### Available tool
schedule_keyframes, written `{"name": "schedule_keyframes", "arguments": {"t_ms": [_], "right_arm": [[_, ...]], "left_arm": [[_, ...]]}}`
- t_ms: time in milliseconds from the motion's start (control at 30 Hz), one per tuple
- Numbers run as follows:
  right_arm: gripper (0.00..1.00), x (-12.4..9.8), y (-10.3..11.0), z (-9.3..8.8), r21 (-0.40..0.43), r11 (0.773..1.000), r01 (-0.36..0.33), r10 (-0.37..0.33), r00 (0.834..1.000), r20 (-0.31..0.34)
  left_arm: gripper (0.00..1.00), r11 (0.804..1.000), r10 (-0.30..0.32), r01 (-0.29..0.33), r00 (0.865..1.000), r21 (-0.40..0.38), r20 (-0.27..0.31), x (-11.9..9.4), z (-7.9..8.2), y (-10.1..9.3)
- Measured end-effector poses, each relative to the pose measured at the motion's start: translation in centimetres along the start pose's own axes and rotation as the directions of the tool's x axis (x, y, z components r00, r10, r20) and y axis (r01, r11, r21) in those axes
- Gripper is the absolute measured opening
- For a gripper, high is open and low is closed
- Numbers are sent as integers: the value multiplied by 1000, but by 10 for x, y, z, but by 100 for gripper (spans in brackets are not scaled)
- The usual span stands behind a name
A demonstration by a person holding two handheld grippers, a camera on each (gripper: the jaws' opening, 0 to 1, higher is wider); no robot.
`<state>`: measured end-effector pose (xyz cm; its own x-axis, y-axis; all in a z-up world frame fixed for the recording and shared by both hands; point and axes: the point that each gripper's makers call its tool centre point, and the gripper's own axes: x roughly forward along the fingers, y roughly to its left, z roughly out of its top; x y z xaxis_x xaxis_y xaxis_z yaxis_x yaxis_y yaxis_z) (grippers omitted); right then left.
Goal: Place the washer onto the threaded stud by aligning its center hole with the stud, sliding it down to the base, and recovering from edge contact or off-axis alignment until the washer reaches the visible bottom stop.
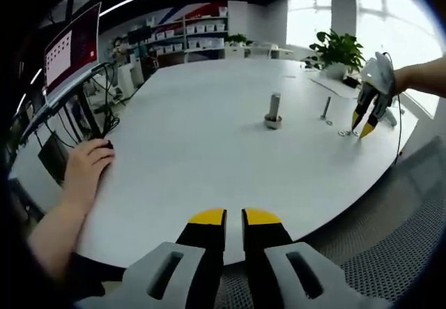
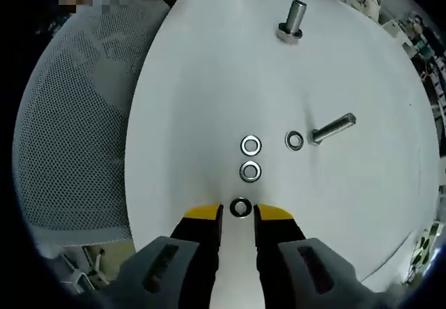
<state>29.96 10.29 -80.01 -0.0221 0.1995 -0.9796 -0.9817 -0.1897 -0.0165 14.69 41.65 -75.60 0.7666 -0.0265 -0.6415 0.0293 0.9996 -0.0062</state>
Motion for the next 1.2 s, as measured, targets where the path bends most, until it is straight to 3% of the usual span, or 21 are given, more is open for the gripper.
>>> {"name": "schedule_keyframes", "arguments": {"t_ms": [333,667,800,967,1200], "right_arm": [[16,1,-2,0,-42,999,9,-13,997,-81],[15,1,-3,-1,-10,1000,18,-18,999,-44],[14,0,-7,2,78,995,58,-58,998,2],[14,-8,-3,11,118,991,65,-73,995,64],[14,-35,-18,41,253,962,103,-156,967,202]], "left_arm": [[7,1000,4,-4,1000,-6,4,0,1,0],[7,1000,12,-11,1000,-22,21,0,2,2],[7,1000,11,-10,1000,-19,20,0,2,2],[7,1000,12,-12,1000,-22,22,0,2,2],[7,1000,13,-13,1000,-24,24,0,3,2]]}}
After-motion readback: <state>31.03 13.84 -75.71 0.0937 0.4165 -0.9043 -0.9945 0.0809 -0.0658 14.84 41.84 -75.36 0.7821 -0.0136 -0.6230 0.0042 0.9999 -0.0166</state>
